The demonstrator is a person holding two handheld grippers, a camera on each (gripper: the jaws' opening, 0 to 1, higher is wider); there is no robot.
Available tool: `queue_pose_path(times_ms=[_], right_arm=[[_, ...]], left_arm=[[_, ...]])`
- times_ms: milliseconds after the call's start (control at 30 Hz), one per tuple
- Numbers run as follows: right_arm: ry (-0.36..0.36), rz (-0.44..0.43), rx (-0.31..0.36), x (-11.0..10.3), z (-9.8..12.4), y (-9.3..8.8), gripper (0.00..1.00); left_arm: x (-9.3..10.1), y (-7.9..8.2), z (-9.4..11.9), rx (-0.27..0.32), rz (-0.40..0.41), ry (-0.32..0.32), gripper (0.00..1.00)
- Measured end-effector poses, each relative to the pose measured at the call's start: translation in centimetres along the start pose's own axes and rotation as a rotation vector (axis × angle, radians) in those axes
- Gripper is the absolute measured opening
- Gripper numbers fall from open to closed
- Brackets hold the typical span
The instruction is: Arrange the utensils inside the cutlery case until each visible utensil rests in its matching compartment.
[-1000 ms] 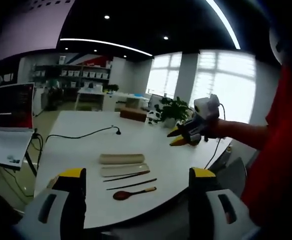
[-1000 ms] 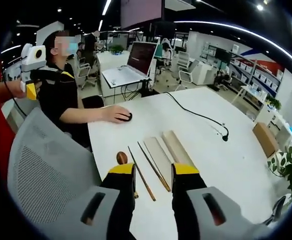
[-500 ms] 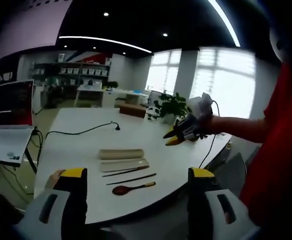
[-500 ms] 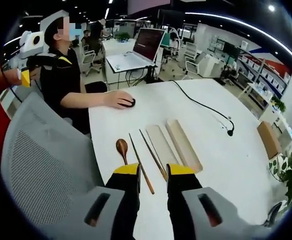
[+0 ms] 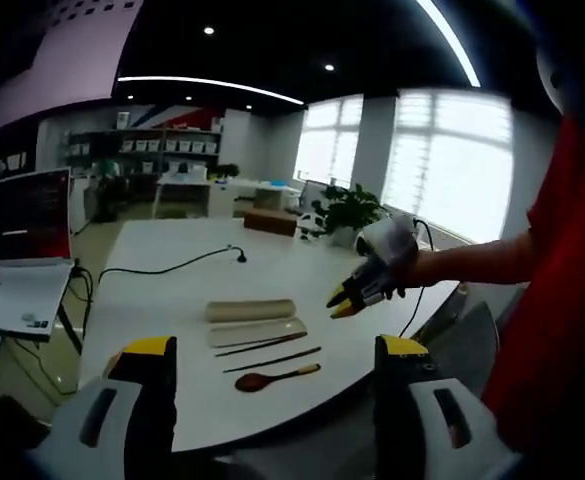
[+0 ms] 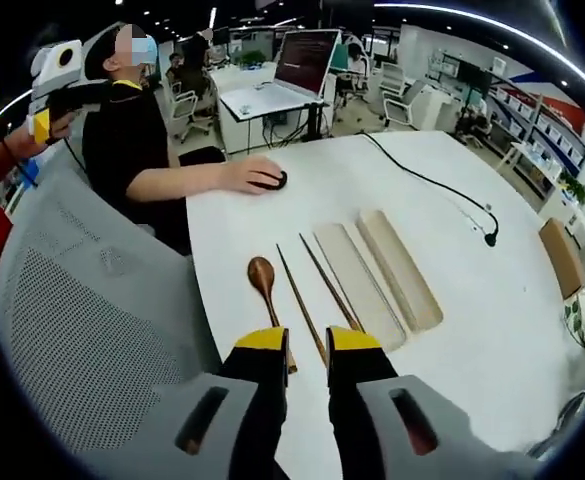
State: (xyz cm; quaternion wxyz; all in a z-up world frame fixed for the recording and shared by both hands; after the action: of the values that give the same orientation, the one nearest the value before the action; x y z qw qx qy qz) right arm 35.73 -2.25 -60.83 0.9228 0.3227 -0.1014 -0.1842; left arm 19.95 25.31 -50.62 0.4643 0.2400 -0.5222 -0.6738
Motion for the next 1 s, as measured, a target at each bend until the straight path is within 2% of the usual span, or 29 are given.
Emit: queue_pose_path(times_ms=[100, 233, 433, 667, 1000], right_arm=[[0.017, -0.010, -0.009, -0.2, -0.2, -0.2, 0.13], [0.023, 0.022, -0.027, -0.3, -0.5, -0.3, 0.14], [0.032, 0.052, -0.040, -0.5, -1.2, -0.4, 0.19], [0.061, 0.078, -0.071, -1.0, -2.0, -0.6, 0.19], [0.057, 0.077, -0.070, -0.2, -2.2, -0.1, 0.18]], left_arm=[[0.0, -0.2, 0.1, 0.000, 0.008, 0.003, 0.83], [-0.2, -0.8, 0.0, -0.019, 0.014, 0.007, 0.83], [-0.2, -0.7, -0.1, -0.012, 0.024, 0.012, 0.83], [0.1, -0.6, -0.3, -0.021, 0.016, 0.011, 0.83], [-0.3, -1.2, 0.7, -0.008, 0.042, 0.041, 0.83]])
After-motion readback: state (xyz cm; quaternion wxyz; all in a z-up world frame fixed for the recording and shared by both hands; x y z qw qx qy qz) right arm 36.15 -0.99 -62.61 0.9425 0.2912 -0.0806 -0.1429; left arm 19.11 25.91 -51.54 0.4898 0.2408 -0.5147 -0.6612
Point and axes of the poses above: the point that each gripper's makers call its tool centre point, and the gripper's own axes: z roughly backward along the fingers, x roughly to its right, y roughly out of its top, the point moved 8 cm from there along z, roughly backward along the fingers, and after that the axes turned 1 degree about z, right-handed, at the moved point
